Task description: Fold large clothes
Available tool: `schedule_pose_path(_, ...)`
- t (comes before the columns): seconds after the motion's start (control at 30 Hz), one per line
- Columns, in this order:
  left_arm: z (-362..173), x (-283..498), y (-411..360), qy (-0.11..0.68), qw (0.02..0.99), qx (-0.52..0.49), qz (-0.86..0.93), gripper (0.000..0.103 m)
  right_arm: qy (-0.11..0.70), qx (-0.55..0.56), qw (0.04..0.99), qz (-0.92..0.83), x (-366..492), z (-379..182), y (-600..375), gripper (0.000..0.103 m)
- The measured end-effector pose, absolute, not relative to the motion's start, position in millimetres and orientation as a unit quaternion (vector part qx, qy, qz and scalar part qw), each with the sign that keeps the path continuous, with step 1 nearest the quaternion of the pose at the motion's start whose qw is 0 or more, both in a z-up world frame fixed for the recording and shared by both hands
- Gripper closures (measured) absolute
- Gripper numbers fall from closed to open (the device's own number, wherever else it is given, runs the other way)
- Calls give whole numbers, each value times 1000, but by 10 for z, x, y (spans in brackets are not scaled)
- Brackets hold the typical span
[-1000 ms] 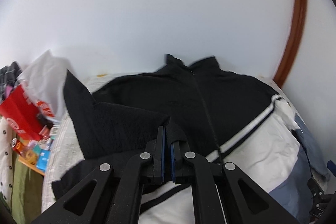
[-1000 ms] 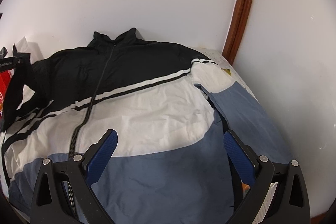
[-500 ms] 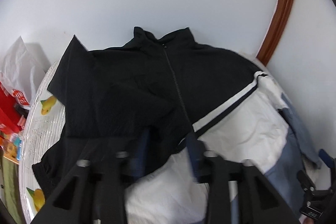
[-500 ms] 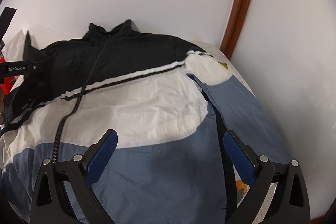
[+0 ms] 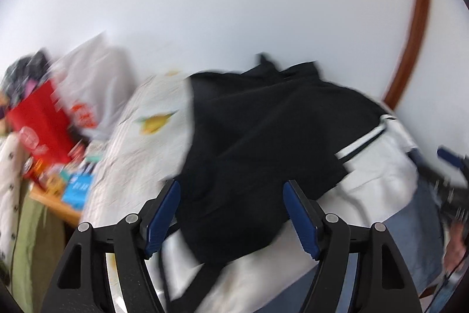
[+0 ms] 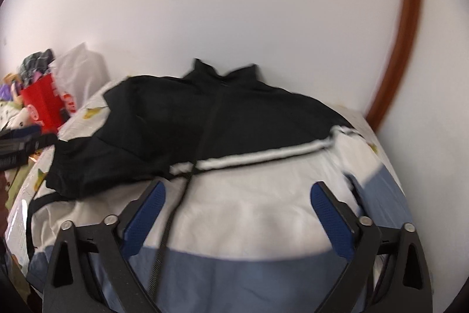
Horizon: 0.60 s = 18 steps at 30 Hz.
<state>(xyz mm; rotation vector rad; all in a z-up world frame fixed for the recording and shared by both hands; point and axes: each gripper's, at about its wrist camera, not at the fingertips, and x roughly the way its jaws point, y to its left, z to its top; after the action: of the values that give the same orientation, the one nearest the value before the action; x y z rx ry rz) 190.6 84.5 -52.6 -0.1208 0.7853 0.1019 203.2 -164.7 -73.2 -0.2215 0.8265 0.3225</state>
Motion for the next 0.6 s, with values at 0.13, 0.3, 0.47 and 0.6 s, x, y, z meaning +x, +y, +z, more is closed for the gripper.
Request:
schedule_pose_path(0.13,-799,1681,1284,401,909,-97,66,31,405,-115,886,195,2262,-792,-1233,12)
schedule_pose_path(0.3,-1169,1524,1556,420,895,-142,52,31,416,-100,864,263,2549,-930,-782,12)
schedule_pose_path(0.47,-1419,1537,1582,429,887,-166,28,31,438,-75,845,298,2856,-1202,-330,13)
schedule_pose_path(0.6,-1530,1632,1560,434,885,-170,21,31,458,-53,832,310,3046,-1388,-77,48)
